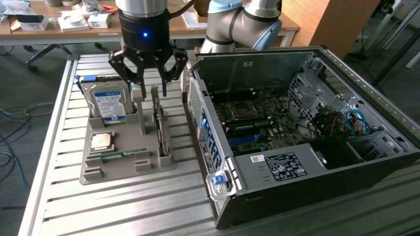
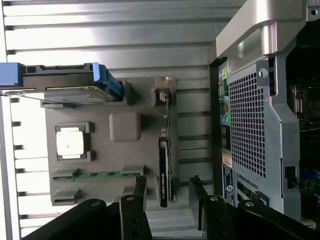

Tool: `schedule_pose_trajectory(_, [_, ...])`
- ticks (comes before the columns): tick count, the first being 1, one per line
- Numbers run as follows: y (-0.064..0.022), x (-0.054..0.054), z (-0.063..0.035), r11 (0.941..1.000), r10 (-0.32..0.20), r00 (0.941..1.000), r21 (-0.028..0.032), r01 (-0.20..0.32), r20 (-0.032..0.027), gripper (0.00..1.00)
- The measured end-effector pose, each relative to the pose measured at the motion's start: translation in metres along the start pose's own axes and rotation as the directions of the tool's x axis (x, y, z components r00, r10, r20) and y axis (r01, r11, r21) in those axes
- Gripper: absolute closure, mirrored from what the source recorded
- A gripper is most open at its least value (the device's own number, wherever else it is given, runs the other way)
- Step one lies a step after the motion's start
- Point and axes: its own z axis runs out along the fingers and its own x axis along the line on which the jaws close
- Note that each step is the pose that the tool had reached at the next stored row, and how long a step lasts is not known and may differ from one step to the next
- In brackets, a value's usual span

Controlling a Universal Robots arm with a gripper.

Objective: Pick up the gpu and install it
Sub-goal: 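Pick up the gpu and move the gpu toward the slot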

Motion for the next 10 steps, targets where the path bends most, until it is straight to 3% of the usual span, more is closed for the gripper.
schedule_pose_trajectory(10, [-0.0007,0.000,0.0148,1.0000,0.000,1.0000,0.0000,0.000,0.0000,0.53])
